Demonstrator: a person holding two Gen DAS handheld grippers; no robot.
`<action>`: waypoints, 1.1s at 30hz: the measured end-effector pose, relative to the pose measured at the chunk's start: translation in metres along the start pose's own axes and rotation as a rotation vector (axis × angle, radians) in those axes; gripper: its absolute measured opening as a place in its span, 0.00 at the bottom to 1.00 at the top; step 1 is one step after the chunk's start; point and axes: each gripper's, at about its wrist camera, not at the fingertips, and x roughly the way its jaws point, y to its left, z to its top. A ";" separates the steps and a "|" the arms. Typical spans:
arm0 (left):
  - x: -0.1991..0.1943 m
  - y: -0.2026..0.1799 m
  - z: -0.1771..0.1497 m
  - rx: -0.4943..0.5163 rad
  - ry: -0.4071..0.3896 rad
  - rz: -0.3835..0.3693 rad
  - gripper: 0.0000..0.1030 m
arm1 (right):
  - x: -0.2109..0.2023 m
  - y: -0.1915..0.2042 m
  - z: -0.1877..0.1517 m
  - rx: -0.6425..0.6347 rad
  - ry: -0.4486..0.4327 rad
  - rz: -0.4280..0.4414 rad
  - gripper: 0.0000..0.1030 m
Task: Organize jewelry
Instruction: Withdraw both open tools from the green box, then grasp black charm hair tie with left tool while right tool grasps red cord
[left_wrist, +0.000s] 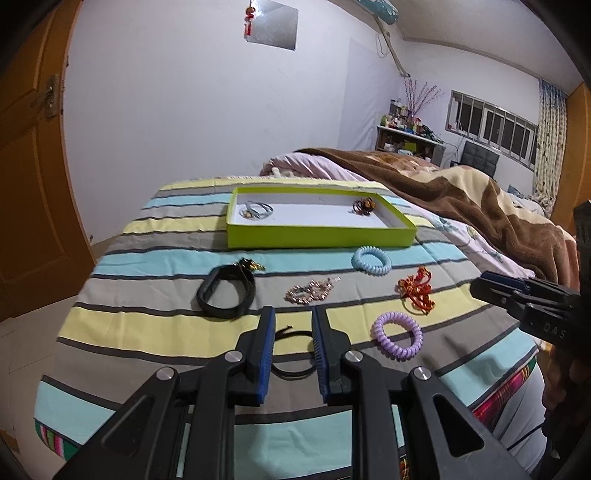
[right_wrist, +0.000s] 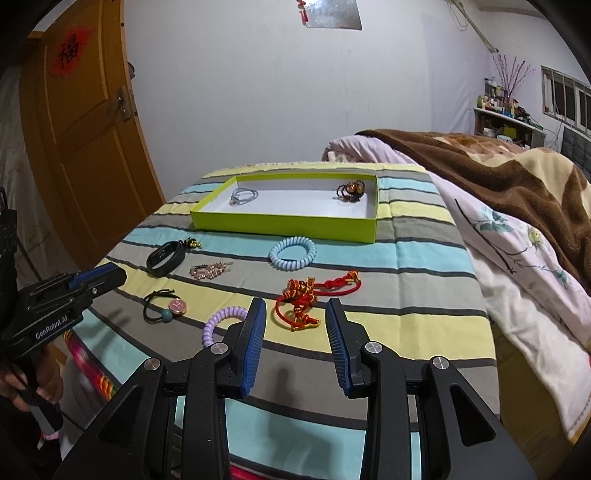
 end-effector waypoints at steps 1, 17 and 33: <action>0.003 -0.001 -0.001 0.002 0.009 -0.006 0.25 | 0.003 -0.001 0.000 0.003 0.007 0.001 0.34; 0.042 -0.017 -0.014 0.039 0.123 -0.033 0.27 | 0.062 -0.012 0.006 0.057 0.114 0.021 0.29; 0.055 -0.019 -0.016 0.063 0.146 0.002 0.18 | 0.069 -0.013 0.005 0.060 0.136 0.029 0.10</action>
